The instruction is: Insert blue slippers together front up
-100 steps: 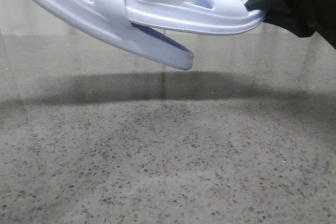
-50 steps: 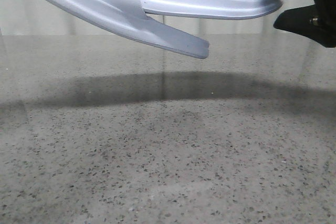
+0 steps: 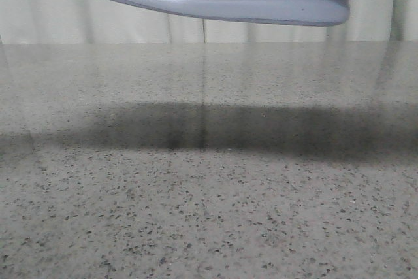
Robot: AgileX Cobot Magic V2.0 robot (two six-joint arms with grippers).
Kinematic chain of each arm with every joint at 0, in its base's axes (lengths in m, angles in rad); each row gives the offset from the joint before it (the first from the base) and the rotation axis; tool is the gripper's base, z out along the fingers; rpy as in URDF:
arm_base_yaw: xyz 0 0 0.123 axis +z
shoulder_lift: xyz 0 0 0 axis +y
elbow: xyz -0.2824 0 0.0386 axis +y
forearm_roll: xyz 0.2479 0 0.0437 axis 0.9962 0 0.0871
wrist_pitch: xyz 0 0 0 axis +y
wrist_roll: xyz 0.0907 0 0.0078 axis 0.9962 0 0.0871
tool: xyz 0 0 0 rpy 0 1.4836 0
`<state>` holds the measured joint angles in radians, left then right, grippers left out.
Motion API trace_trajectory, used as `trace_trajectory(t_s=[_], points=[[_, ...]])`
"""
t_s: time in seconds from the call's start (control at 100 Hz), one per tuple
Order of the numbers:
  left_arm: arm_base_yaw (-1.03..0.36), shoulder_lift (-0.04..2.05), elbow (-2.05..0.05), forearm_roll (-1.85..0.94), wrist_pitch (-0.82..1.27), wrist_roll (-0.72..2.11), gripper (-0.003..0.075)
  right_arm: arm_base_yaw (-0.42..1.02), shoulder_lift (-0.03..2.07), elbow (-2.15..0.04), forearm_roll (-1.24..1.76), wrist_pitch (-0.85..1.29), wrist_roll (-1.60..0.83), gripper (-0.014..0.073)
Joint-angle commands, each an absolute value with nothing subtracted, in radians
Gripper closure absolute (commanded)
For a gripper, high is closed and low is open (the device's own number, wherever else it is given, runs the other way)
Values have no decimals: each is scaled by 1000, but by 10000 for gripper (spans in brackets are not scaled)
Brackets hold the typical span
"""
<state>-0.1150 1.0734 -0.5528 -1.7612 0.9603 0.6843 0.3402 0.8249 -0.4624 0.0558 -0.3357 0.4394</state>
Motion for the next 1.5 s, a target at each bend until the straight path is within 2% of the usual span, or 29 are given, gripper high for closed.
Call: trace_trajectory(t_s=[0.0, 0.34, 1.12, 1.49], points=[[-124, 1060, -580, -1860, 1009, 677, 704, 316, 742, -498, 41, -405, 385, 116], [-124, 1060, -580, -1860, 892, 679, 704, 306, 606, -498, 41, -369, 385, 116], [-126, 1275, -580, -1860, 839, 738, 704, 306, 606, -498, 41, -350, 385, 116], [-126, 1294, -580, -1860, 836, 755, 702, 306, 606, -498, 41, -350, 385, 116]])
